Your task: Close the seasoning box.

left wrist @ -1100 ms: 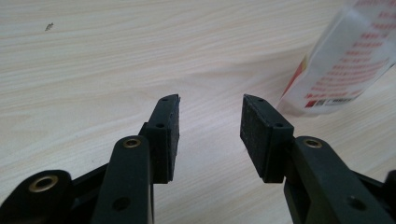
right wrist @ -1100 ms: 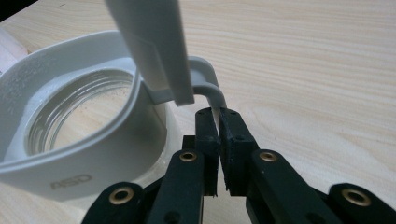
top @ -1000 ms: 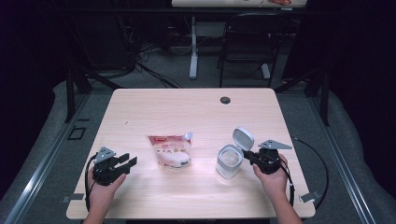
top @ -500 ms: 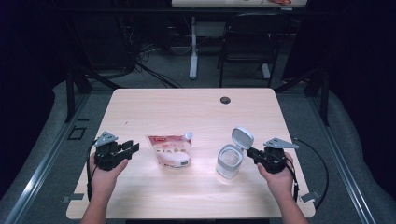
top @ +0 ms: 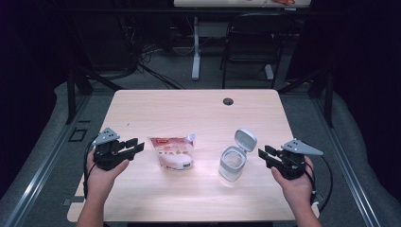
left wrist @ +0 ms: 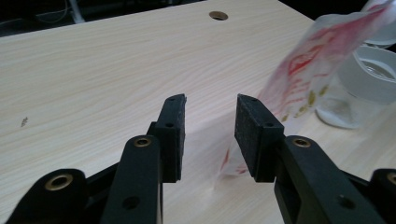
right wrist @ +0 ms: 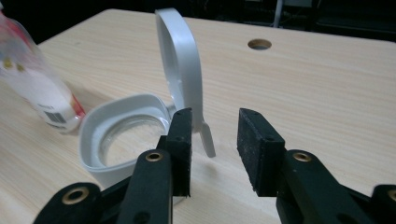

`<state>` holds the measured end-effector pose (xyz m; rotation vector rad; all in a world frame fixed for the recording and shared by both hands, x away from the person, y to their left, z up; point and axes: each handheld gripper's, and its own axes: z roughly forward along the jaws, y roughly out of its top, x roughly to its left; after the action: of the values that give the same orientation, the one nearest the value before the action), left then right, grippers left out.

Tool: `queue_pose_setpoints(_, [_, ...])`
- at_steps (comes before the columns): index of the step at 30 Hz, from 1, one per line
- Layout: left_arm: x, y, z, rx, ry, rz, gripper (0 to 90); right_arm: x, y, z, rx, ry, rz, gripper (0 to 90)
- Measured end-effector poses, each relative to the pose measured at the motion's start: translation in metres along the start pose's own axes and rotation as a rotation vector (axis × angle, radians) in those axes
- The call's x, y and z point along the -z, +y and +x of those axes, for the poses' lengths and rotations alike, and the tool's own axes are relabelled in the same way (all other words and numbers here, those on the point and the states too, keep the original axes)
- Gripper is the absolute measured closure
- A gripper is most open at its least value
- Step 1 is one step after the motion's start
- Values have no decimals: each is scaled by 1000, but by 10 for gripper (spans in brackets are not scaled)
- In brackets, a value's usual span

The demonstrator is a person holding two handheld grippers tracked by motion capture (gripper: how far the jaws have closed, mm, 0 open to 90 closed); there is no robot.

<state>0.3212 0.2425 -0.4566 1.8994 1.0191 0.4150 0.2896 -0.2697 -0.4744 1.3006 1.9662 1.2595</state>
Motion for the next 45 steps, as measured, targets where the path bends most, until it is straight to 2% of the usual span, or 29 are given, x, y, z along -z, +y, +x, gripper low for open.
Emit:
queue_pose_setpoints(7, [7, 6, -11, -56, -23, 17, 617, 7, 20, 20, 55, 46, -23, 664])
queue_pose_setpoints(14, [9, 11, -18, -89, -60, 22, 607, -2, 41, 46, 138, 103, -22, 667])
queue_pose_setpoints(18, [10, 13, -20, -92, -75, 14, 600, -10, 52, 60, 178, 128, -14, 668])
queue_pose_setpoints(23, [8, 13, -20, -94, -83, 17, 602, -19, 58, 69, 195, 143, 2, 676])
queue_pose_setpoints(33, [-4, 13, -16, -86, -105, 20, 630, -34, 62, 79, 191, 184, 12, 674])
queue_pose_setpoints(40, [-12, 16, -17, -94, -107, 27, 644, -44, 63, 88, 208, 211, 29, 650])
queue_pose_setpoints(45, [-15, 17, -18, -90, -119, 13, 659, -53, 64, 96, 226, 245, 46, 626])
